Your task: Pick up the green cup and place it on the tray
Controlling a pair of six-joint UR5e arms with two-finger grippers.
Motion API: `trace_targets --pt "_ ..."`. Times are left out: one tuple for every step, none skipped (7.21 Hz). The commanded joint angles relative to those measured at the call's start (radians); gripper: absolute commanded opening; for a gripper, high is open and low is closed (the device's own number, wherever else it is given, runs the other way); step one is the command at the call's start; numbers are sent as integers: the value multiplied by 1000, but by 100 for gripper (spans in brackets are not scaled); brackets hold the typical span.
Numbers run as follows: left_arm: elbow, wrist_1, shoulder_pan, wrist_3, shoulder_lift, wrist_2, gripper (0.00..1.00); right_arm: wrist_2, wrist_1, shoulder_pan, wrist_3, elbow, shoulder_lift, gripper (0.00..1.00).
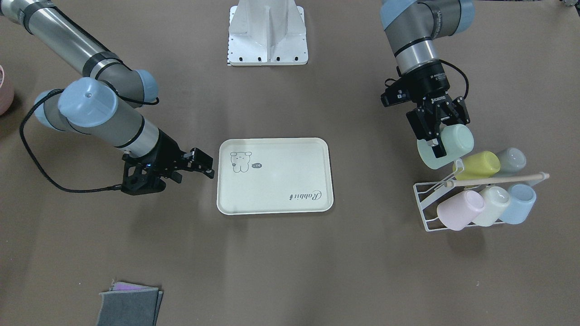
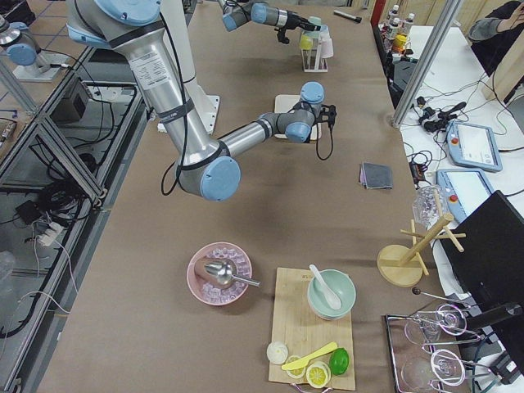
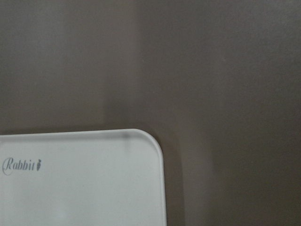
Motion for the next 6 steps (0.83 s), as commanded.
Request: trace_targets --pt "20 -142 -1 -381 -6 -123 22 4 -55 90 -6 110 -84 100" --pt "29 -201 -14 -574 -5 -196 22 -10 -55 112 -9 160 -159 100" --pt "52 -261 -15 -839 -8 -258 22 -4 -56 165 -14 199 -211 100" --pt "93 -354 -15 -1068 -31 -283 22 4 -56 212 -17 252 -289 100" --pt "171 -477 -12 -1225 -63 -298 22 5 -58 251 -40 275 -348 100" --pt "271 -613 -12 -1330 -109 -304 22 5 -59 297 -83 279 -399 100"
